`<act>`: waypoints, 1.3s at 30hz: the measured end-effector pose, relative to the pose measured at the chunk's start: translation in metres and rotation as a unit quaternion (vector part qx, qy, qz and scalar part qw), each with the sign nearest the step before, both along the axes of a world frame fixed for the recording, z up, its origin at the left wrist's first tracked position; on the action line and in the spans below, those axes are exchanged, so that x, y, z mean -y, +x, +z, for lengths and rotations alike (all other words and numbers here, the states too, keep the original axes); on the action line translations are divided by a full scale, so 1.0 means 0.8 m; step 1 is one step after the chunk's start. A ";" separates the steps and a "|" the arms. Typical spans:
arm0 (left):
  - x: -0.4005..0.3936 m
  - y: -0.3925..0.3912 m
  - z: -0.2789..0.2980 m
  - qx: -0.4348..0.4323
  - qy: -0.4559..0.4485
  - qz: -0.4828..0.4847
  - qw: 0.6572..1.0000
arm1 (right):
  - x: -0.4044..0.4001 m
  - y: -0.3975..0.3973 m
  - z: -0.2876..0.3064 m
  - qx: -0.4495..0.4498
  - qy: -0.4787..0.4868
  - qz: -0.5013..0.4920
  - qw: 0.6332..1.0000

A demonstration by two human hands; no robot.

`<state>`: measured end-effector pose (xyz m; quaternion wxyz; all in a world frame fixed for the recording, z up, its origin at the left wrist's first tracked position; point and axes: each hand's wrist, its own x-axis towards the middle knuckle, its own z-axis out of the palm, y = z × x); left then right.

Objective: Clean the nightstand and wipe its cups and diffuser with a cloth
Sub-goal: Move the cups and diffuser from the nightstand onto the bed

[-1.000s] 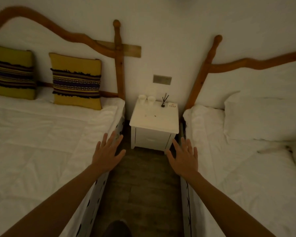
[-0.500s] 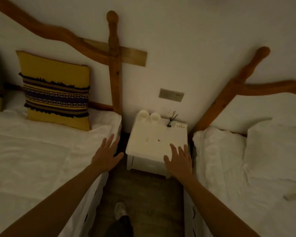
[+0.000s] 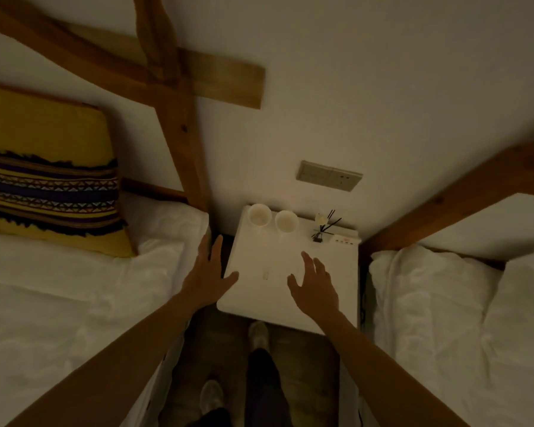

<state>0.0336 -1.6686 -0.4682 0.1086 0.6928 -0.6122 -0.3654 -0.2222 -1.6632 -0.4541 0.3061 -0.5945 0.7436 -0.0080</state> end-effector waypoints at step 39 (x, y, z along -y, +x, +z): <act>0.220 -0.036 -0.211 0.005 -0.016 0.063 0.998 | 0.292 0.035 -0.227 0.069 -0.060 0.212 0.973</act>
